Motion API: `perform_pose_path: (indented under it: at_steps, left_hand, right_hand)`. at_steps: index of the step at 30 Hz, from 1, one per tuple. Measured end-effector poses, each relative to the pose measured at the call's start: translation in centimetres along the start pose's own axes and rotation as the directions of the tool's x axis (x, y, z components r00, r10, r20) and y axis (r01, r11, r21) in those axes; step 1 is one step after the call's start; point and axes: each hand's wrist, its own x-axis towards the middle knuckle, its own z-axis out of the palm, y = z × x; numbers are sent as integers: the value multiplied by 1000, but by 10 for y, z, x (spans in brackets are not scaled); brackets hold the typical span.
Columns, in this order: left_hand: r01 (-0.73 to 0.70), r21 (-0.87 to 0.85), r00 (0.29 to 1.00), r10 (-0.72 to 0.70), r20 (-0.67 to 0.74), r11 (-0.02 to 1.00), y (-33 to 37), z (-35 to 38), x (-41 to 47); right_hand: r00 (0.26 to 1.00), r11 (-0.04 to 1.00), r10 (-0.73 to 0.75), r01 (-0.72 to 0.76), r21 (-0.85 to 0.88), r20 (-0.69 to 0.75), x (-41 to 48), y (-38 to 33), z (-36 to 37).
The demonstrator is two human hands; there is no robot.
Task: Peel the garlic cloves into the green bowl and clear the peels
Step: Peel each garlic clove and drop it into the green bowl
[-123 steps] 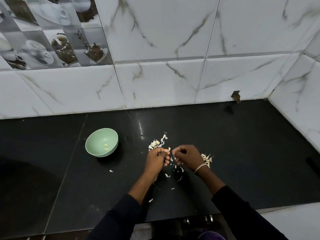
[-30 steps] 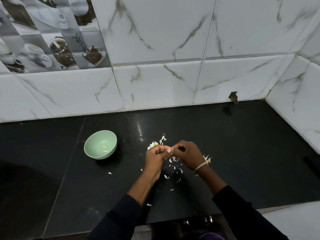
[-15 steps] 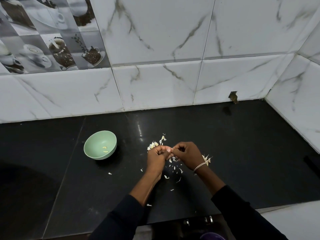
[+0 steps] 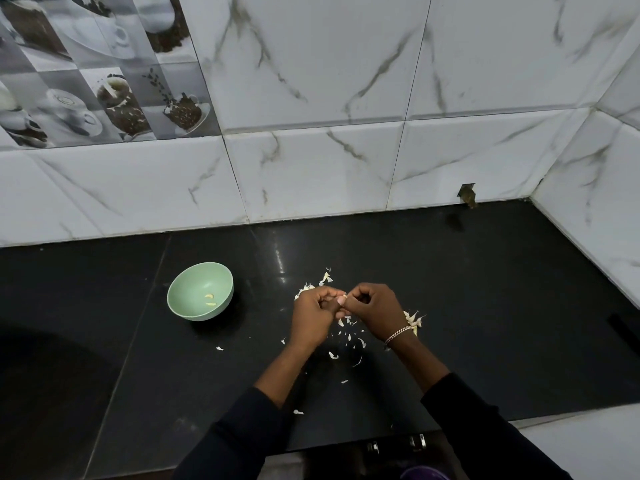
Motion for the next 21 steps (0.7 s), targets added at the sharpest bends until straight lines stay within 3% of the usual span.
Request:
perform_pose_path:
  at_steps: [7, 13, 21]
  left_hand:
    - [27, 78, 993, -35, 113, 997, 0, -8, 9]
    - [131, -115, 986, -118, 117, 985, -4, 0, 7]
    - [279, -373, 959, -233, 164, 885, -3, 4, 4]
  right_hand:
    - [998, 999, -30, 32, -31, 62, 7, 3, -4]
    - [998, 999, -45, 46, -15, 40, 8, 2, -4]
    - [999, 999, -19, 20, -26, 41, 9, 2, -5]
